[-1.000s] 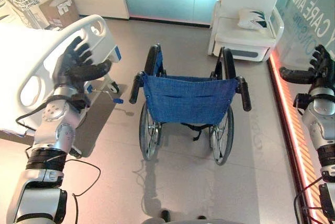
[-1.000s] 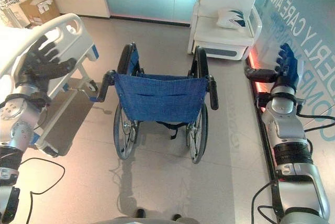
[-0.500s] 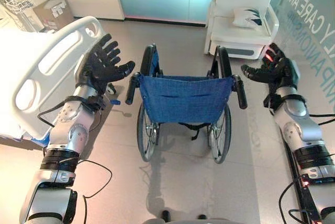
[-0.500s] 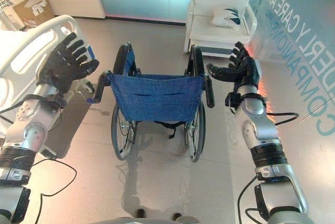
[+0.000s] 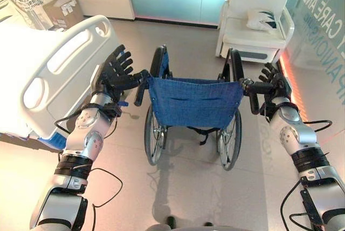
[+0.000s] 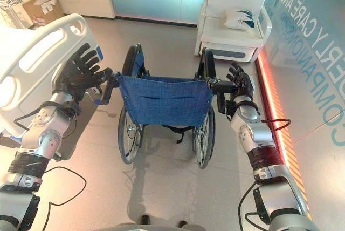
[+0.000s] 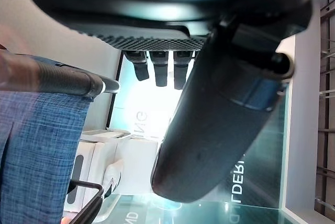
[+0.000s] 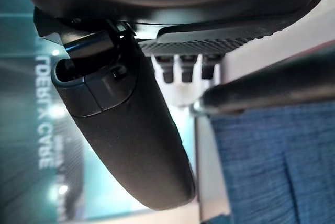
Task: Push the wheelchair next to the bed
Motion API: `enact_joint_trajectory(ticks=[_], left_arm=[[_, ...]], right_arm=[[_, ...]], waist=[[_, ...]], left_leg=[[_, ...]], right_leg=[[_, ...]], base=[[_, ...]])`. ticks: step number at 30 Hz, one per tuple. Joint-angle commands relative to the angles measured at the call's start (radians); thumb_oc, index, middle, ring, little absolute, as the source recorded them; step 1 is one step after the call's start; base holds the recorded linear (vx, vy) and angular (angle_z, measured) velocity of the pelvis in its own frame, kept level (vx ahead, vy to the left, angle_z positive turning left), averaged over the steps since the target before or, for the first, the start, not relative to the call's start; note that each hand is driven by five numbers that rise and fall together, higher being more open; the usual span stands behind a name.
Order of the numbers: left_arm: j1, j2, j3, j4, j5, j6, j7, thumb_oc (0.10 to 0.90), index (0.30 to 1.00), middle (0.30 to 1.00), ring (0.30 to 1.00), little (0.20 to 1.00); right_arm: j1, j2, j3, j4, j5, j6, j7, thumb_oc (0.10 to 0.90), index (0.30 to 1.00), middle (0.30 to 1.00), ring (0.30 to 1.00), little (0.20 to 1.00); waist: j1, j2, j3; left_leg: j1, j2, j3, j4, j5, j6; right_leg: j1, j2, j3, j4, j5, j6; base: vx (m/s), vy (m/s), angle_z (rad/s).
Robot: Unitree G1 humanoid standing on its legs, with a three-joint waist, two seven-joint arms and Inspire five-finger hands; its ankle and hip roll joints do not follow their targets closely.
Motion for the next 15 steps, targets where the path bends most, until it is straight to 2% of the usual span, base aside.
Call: enact_joint_trajectory(ticks=[1, 7, 15], left_arm=[[-0.201, 0.015, -0.042, -0.006, 0.034, -0.142, 0.01, 0.8, 0.9, 0.9, 0.9, 0.9], [-0.206, -0.002, -0.058, 0.002, 0.049, -0.14, 0.018, 0.8, 0.9, 0.9, 0.9, 0.9], [-0.206, -0.009, -0.058, 0.024, 0.049, -0.138, 0.02, 0.8, 0.9, 0.9, 0.9, 0.9]], right_arm=[[-0.166, -0.021, 0.025, -0.014, -0.055, -0.085, -0.089, 0.8, 0.9, 0.9, 0.9, 0.9], [-0.181, -0.002, 0.035, 0.007, -0.128, -0.102, -0.169, 0.8, 0.9, 0.9, 0.9, 0.9], [-0.18, -0.001, 0.053, 0.06, -0.121, -0.067, -0.134, 0.8, 0.9, 0.9, 0.9, 0.9]], waist=[[0.014, -0.013, -0.065], [0.02, -0.008, -0.057], [0.023, -0.007, -0.054]], left_leg=[[0.02, -0.064, 0.015, 0.004, -0.065, 0.013], [0.022, -0.067, 0.008, 0.004, -0.064, 0.017], [0.023, -0.071, 0.004, 0.004, -0.065, 0.017]], right_leg=[[-0.024, 0.044, -0.055, 0.01, 0.061, -0.025], [-0.022, 0.043, -0.054, 0.012, 0.061, -0.025], [-0.019, 0.04, -0.059, 0.012, 0.06, -0.024]], base=[[0.0, 0.0, 0.0], [0.0, 0.0, 0.0], [0.02, 0.009, 0.03]])
